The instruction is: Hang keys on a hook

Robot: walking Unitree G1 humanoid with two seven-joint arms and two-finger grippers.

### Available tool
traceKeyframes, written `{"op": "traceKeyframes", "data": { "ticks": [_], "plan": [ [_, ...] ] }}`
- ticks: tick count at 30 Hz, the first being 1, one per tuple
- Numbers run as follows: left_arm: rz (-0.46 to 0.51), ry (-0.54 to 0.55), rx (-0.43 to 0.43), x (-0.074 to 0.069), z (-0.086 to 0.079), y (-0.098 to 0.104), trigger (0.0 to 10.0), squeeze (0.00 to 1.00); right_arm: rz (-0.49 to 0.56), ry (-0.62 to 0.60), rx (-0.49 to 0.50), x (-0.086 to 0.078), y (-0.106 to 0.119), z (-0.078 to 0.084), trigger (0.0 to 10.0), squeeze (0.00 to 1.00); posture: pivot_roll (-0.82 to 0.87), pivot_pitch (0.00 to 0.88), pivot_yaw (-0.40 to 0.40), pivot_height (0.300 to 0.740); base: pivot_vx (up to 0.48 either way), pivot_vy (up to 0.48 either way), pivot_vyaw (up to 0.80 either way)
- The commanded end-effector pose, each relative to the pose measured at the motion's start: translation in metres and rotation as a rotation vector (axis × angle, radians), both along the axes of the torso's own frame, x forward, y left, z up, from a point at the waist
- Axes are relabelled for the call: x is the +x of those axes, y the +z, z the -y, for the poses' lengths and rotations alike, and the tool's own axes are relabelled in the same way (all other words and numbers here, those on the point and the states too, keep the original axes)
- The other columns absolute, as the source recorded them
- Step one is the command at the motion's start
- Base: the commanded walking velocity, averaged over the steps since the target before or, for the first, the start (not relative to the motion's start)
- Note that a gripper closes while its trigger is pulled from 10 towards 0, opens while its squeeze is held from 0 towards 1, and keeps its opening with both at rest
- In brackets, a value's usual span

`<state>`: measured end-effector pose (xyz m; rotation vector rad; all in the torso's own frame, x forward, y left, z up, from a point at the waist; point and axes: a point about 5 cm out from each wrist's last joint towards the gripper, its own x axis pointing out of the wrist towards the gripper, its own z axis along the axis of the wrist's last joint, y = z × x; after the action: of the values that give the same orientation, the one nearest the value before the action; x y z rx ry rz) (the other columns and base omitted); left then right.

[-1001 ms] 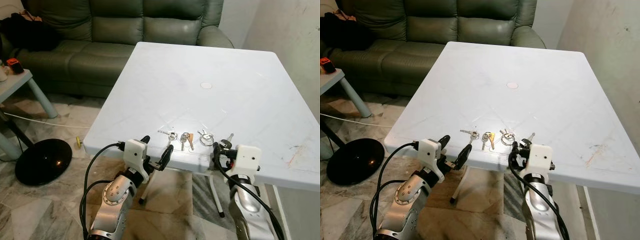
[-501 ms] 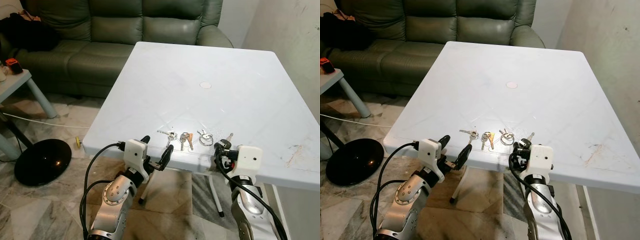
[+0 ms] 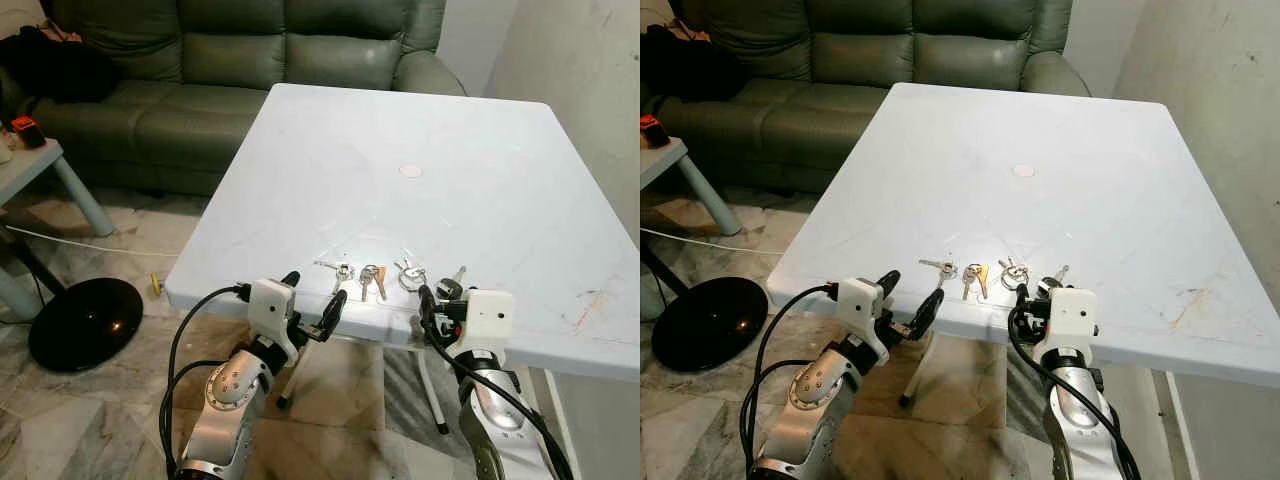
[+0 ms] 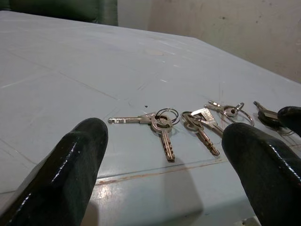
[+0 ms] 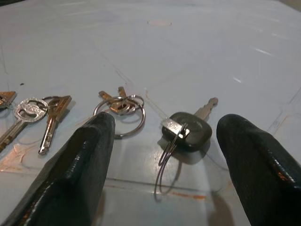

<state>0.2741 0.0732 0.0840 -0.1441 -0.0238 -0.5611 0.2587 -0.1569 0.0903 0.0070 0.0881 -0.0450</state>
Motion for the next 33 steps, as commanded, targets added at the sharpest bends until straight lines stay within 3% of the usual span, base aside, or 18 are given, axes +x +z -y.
{"op": "traceKeyframes", "data": {
  "ticks": [1, 5, 6, 7, 8, 9, 10, 12, 13, 15, 16, 17, 19, 29, 30, 31, 32, 33],
  "plan": [
    [0.014, 0.0, 0.007, -0.001, 0.002, 0.003, 10.0, 0.0, 0.015, -0.013, -0.006, 0.002, 0.006, 0.001, 7.1, 0.0, 0.1, 0.087, -0.02, 0.74, 0.0, 0.0, 0.0],
    [0.015, 0.0, 0.009, -0.001, 0.002, 0.003, 10.0, 0.0, 0.001, -0.019, -0.004, 0.002, 0.006, -0.001, 7.1, 0.0, 0.1, 0.09, -0.021, 0.74, 0.0, 0.0, 0.0],
    [0.015, 0.001, 0.009, -0.001, 0.002, 0.003, 10.0, 0.0, -0.009, -0.02, 0.008, 0.002, 0.006, -0.002, 9.3, 0.0, 0.1, 0.09, -0.021, 0.74, 0.0, 0.0, 0.0],
    [0.015, 0.001, 0.009, -0.001, 0.002, 0.003, 10.0, 0.0, -0.009, -0.02, 0.008, 0.002, 0.006, -0.002, 9.3, 0.0, 0.1, 0.09, -0.021, 0.74, 0.0, 0.0, 0.0],
    [0.015, 0.003, 0.008, -0.001, 0.002, 0.003, 10.0, 0.0, -0.014, -0.025, 0.007, 0.003, 0.007, -0.004, 8.6, 0.0, 0.1, 0.09, -0.024, 0.74, 0.0, 0.0, 0.0],
    [0.015, 0.004, 0.008, -0.001, 0.002, 0.003, 10.0, 0.0, -0.015, -0.027, 0.002, 0.003, 0.007, -0.004, 8.7, 0.0, 0.1, 0.089, -0.024, 0.74, 0.0, 0.0, 0.0],
    [0.013, 0.005, 0.008, -0.001, 0.003, 0.003, 10.0, 0.0, -0.015, -0.028, -0.007, 0.004, 0.007, -0.005, 7.8, 0.0, 0.1, 0.089, -0.024, 0.74, 0.0, 0.0, 0.0],
    [0.014, 0.004, 0.008, -0.001, 0.003, 0.003, 10.0, 0.0, -0.022, -0.032, -0.013, 0.005, 0.007, -0.005, 7.6, 0.0, 0.1, 0.09, -0.025, 0.74, 0.0, 0.0, 0.0],
    [0.015, 0.004, 0.009, -0.001, 0.003, 0.003, 10.0, 0.0, -0.023, -0.035, -0.014, 0.005, 0.007, -0.005, 4.4, 0.0, 0.1, 0.09, -0.026, 0.74, 0.0, 0.0, 0.0],
    [0.014, 0.005, 0.008, -0.001, 0.003, 0.003, 10.0, 0.0, -0.023, -0.04, -0.015, 0.004, 0.007, -0.005, 4.0, 0.0, 0.1, 0.09, -0.026, 0.74, 0.0, 0.0, 0.0],
    [0.014, 0.005, 0.008, -0.001, 0.003, 0.003, 10.0, 0.0, -0.023, -0.037, -0.013, 0.004, 0.007, -0.005, 2.7, 0.0, 0.1, 0.09, -0.026, 0.74, 0.0, 0.0, 0.0],
    [0.015, 0.006, 0.008, -0.002, 0.003, 0.003, 10.0, 0.0, -0.024, -0.032, -0.013, 0.004, 0.007, -0.006, 2.4, 0.0, 0.1, 0.093, -0.026, 0.74, 0.0, 0.0, 0.0],
    [0.015, 0.006, 0.009, -0.002, 0.003, 0.003, 10.0, 0.0, -0.02, -0.035, -0.019, 0.004, 0.008, -0.006, 0.0, 0.0, 0.1, 0.093, -0.026, 0.74, 0.0, 0.0, 0.0],
    [0.015, 0.008, 0.01, -0.002, 0.003, 0.003, 10.0, 0.0, -0.02, -0.027, -0.036, 0.003, 0.01, -0.009, 0.0, 0.0, 0.1, 0.094, -0.028, 0.74, 0.0, 0.0, 0.0],
    [0.014, 0.009, 0.01, -0.002, 0.003, 0.003, 10.0, 0.0, -0.027, -0.022, -0.036, 0.003, 0.009, -0.009, 1.9, 0.0, 0.1, 0.094, -0.028, 0.74, 0.0, 0.0, 0.0],
    [0.014, 0.009, 0.01, -0.002, 0.004, 0.003, 10.0, 0.0, -0.043, -0.012, -0.033, 0.003, 0.008, -0.01, 8.5, 0.0, 0.1, 0.096, -0.03, 0.74, 0.0, 0.0, 0.0],
    [0.014, 0.009, 0.01, -0.002, 0.004, 0.003, 10.0, 0.0, -0.043, -0.012, -0.033, 0.003, 0.008, -0.01, 8.5, 0.0, 0.1, 0.096, -0.03, 0.74, 0.0, 0.0, 0.0],
    [0.014, 0.009, 0.01, -0.002, 0.004, 0.003, 10.0, 0.0, -0.052, -0.007, -0.032, 0.002, 0.007, -0.011, 10.0, 0.0, 0.1, 0.099, -0.029, 0.74, 0.0, 0.0, 0.0]
  ]
}}
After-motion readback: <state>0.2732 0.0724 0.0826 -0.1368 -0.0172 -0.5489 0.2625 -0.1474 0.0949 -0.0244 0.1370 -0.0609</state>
